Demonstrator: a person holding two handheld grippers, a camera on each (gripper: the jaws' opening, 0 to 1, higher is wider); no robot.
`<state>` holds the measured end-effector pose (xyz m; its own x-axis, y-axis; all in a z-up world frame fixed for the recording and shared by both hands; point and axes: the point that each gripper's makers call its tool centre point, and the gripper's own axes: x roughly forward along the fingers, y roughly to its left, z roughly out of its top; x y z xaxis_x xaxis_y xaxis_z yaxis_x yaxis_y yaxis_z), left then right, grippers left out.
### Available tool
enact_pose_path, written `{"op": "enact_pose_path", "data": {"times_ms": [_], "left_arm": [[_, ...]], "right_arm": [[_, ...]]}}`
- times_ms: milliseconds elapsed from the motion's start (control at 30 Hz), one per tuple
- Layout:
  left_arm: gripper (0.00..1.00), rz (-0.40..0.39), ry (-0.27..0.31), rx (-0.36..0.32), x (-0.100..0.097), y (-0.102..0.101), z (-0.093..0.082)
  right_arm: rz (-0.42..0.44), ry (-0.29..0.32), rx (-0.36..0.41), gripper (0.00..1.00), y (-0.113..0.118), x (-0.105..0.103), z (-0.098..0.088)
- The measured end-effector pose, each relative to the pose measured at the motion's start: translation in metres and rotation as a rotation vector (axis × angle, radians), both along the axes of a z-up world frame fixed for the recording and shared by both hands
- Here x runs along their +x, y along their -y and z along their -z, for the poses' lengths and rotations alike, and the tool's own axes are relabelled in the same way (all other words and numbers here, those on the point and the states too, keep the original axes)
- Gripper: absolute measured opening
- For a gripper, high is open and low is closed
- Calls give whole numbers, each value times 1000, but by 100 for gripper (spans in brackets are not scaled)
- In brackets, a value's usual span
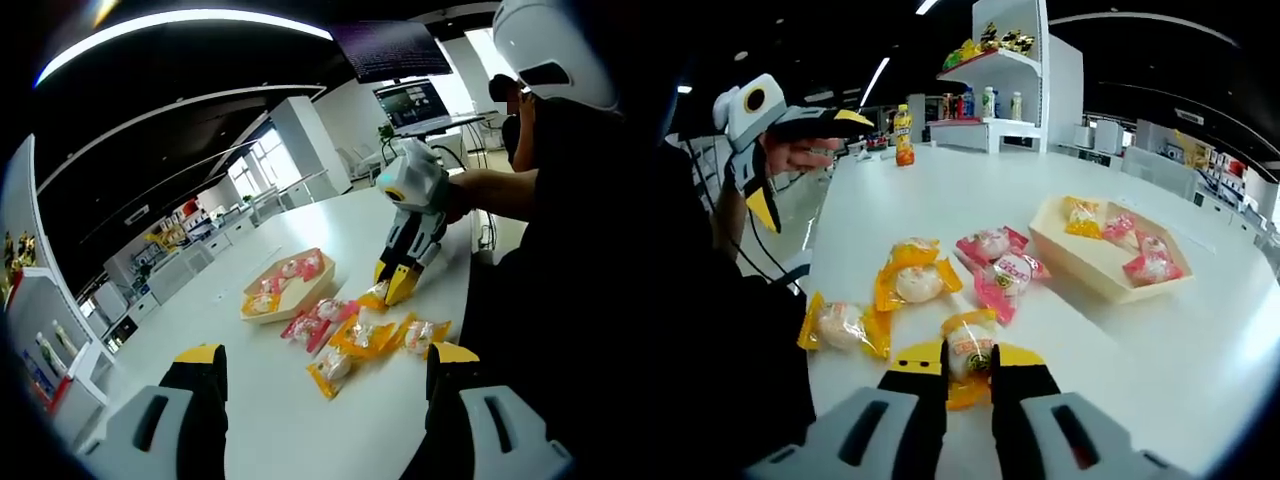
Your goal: Pick up the marshmallows scattered on the table and place them into the bowl on the table
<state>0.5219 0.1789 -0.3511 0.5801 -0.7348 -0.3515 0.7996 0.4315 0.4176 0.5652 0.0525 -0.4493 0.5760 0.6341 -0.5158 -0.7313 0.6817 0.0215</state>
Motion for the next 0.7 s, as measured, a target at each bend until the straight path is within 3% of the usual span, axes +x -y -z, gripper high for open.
{"op": "enact_pose_path", "data": {"times_ms": [100, 133, 367, 700], "left_arm": [[81, 0, -3, -1, 0, 0, 0], [81, 0, -2, -1, 0, 0, 0], [81, 0, 0, -2, 0, 1, 0], [81, 2, 4, 2, -1, 3, -1]], "right_arm": [[47, -90, 74, 13, 3, -1, -1], [47, -87, 87, 13, 5, 0, -4], [60, -23, 71, 14, 20, -6, -24], [134, 78, 88, 14, 58, -15, -69]]}}
